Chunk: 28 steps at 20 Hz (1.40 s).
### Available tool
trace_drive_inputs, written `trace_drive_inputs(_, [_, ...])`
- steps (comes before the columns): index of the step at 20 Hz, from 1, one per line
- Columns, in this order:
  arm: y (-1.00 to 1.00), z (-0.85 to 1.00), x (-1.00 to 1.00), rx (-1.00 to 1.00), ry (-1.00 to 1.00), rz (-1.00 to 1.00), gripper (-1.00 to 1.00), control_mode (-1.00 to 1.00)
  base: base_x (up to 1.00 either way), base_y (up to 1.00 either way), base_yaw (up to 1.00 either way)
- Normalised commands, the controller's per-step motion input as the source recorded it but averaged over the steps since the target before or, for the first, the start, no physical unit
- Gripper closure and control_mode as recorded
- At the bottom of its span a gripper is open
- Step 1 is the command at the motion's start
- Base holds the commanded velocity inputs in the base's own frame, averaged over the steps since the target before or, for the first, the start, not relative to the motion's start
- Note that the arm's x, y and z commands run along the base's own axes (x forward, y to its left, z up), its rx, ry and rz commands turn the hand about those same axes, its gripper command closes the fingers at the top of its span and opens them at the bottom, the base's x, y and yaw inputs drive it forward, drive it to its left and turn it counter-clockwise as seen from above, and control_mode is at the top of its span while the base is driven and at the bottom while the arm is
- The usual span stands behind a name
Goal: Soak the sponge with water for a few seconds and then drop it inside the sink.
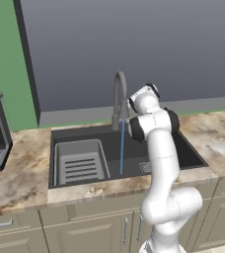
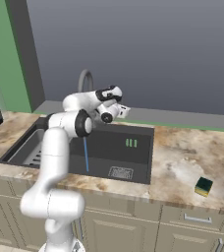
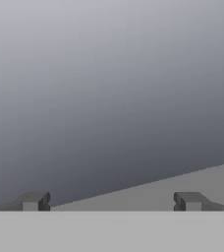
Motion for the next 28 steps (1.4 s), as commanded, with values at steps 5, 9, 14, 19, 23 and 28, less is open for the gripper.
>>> trace_drive_inputs(5, [-0.26,0.27,-0.15,0.15,0.08,-0.05,-1.00,-1.00,0.00,0.00,0.00])
trace_drive_inputs(9, [-0.47,0.12,-0.32,0.17,0.07,-0.02,-1.00,-1.00,0.00,0.00,0.00])
trace_drive_inputs(14, [-0.60,0.00,-0.30,0.13,0.04,0.00,-1.00,-1.00,0.00,0.00,0.00])
trace_drive_inputs(19, [-0.55,0.18,-0.22,0.12,0.06,0.00,-1.00,-1.00,0.00,0.00,0.00])
trace_drive_inputs(23, [-0.51,0.35,-0.14,0.13,0.11,0.00,-1.00,-1.00,0.00,0.00,0.00])
trace_drive_inputs(28, [-0.46,0.45,-0.26,0.16,0.16,0.00,-1.00,-1.00,0.00,0.00,0.00])
